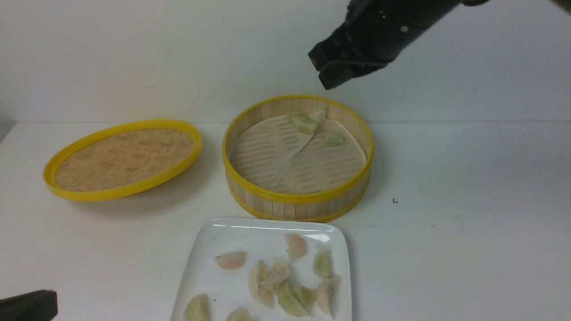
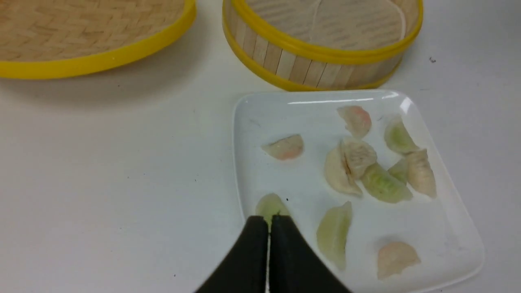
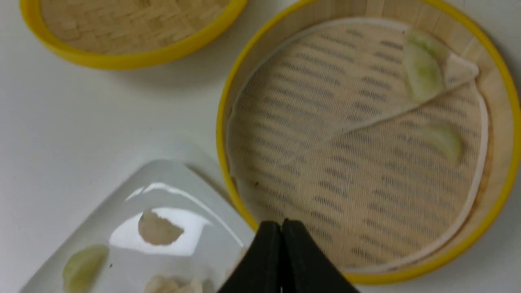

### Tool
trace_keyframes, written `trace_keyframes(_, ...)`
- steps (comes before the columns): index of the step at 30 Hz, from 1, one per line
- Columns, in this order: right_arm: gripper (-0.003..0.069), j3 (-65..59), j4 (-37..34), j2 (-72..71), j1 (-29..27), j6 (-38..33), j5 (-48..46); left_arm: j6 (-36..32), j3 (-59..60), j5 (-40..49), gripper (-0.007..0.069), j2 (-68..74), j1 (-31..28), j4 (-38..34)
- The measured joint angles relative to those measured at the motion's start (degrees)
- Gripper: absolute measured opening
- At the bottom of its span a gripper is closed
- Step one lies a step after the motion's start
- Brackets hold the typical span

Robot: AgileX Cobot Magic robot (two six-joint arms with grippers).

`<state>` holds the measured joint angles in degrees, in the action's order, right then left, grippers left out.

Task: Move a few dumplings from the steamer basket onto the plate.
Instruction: Use the right arm to grab a dumpling from inside the steamer

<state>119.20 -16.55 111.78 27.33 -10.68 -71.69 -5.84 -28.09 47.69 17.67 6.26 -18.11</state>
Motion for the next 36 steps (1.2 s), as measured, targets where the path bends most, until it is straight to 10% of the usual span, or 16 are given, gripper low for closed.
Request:
trace_keyframes(13, 0.0013, 16.4, 10.2, 20.7, 0.0, -2.9, -0.2, 0.5, 4.5, -1.3, -0.0006, -9.8, 0.0, 0.4)
trace_keyframes(24, 0.0375, 18.3, 13.2, 30.9, -4.7, -5.6, 1.3, 2.1, 4.5, -1.9, -0.0006, -9.8, 0.0, 0.0)
trace_keyframes(36, 0.0444, 18.4, 13.3, 34.1, -4.5, -10.9, 9.2, 1.1, 4.6, -13.4, -0.0006, -9.8, 0.0, 0.0)
